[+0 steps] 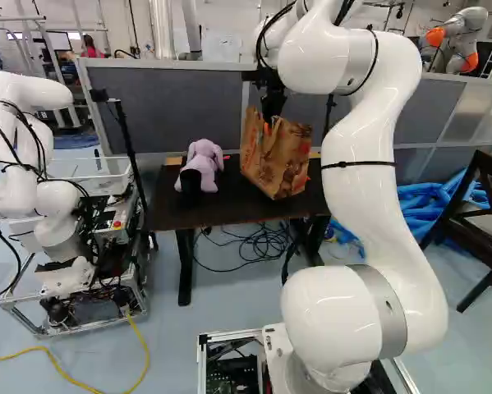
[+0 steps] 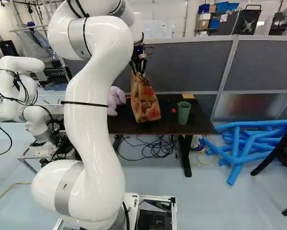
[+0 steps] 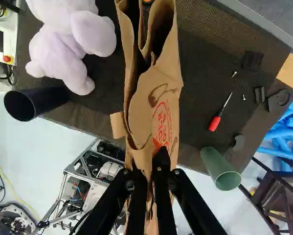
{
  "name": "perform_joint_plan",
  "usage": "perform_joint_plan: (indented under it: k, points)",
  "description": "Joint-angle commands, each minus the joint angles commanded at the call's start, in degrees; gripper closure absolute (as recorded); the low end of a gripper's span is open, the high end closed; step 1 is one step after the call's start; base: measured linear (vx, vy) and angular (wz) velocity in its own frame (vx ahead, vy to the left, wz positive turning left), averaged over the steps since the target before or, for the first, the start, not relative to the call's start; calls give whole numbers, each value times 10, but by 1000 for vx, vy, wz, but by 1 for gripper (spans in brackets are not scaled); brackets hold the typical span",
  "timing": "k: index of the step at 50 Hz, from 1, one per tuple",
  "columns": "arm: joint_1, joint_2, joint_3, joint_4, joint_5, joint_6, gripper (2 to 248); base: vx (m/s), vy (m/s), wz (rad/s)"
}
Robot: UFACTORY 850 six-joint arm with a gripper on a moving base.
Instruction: Pick up the bag on the ground and place it on the table
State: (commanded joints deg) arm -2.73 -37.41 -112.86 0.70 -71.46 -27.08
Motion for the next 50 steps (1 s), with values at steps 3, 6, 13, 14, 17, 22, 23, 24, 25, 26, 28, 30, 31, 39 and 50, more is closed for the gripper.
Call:
perform_joint_plan:
  k: [3,6,13,14,17,22,23,24,25,26,28,30,31,39,50]
  points:
    - [0,-11,-11,0,3,0,229,0,0,0]
    - [0,-21,-20,0,5,0,229,0,0,0]
    - [1,-43,-41,0,10,0,229,0,0,0]
    - [1,-46,-44,0,11,0,229,0,0,0]
    - [1,-54,-51,0,12,0,229,0,0,0]
    - [1,-66,-60,0,14,0,229,0,0,0]
    - [1,-68,-61,0,15,0,229,0,0,0]
    - [1,-70,-62,0,15,0,229,0,0,0]
    - [1,-72,-63,0,15,0,229,0,0,0]
    - [1,-74,-64,0,15,0,229,0,0,0]
    - [1,-77,-65,0,15,0,229,0,0,0]
    - [1,-80,-65,0,15,0,229,0,0,0]
    - [1,-81,-66,0,15,0,229,0,0,0]
    - [1,-89,-67,0,15,0,229,0,0,0]
    - [1,-90,-67,0,15,0,229,0,0,0]
